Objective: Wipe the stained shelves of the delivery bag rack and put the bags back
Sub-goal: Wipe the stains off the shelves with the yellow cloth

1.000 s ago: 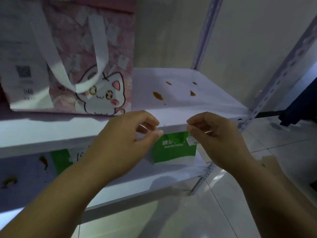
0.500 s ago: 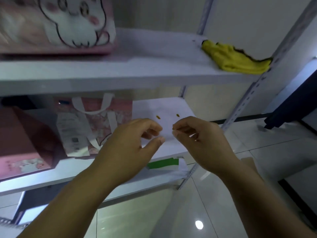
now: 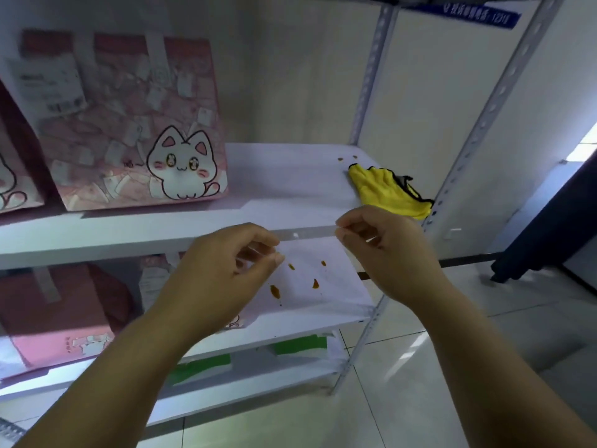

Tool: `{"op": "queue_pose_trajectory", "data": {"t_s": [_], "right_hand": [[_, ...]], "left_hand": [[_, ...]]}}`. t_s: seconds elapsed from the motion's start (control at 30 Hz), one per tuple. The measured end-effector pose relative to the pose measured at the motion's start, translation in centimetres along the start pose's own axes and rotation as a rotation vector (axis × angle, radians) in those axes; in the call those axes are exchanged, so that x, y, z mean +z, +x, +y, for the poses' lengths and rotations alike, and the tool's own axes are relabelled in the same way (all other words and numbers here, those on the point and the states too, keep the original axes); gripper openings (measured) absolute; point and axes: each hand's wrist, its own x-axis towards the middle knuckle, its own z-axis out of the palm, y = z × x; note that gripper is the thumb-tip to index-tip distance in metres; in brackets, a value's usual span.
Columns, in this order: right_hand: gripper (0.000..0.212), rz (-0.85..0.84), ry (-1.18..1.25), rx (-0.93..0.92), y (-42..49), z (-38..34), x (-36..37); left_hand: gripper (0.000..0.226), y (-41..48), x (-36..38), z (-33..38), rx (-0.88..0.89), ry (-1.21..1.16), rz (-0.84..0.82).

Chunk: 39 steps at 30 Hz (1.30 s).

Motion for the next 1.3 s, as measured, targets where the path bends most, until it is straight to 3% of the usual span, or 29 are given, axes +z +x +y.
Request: {"op": "queue_pose_trajectory", "data": {"t_s": [0.3,0.53,0.7,0.87,1.03,1.3], "right_hand": [[0.011,0.101,-0.159,0.150,2.8,4.7,-0.6],[0.037,0.122,-0.420,0.277,7.8,9.5,0.2],[0.061,-0.021,-0.587,0.335,12.7,13.6,0.6],[0.081,-0.305,-0.667,0.572,16.9,17.8,1.0],[0.073,-0.427,-0.700,0.591,19.1,19.9,3.3],[0.059,-0.280,-0.658,0.678,25.2,23.6,5.7]], "left_hand": [[0.007,4.9,0.2,-3.8,0.001,0.067,-0.068],[0.020,11.2,2.9,-5.8,0.092,0.179,-0.133],[0.022,15.8,5.3,-6.4,0.168,0.253,-0.181],[0.029,20.3,7.4,-7.2,0.123,0.351,-0.229],[0.033,23.9,8.7,-8.2,0.014,0.429,-0.242],[0.048,28.5,10.9,-10.6,-0.113,0.523,-0.296]]}}
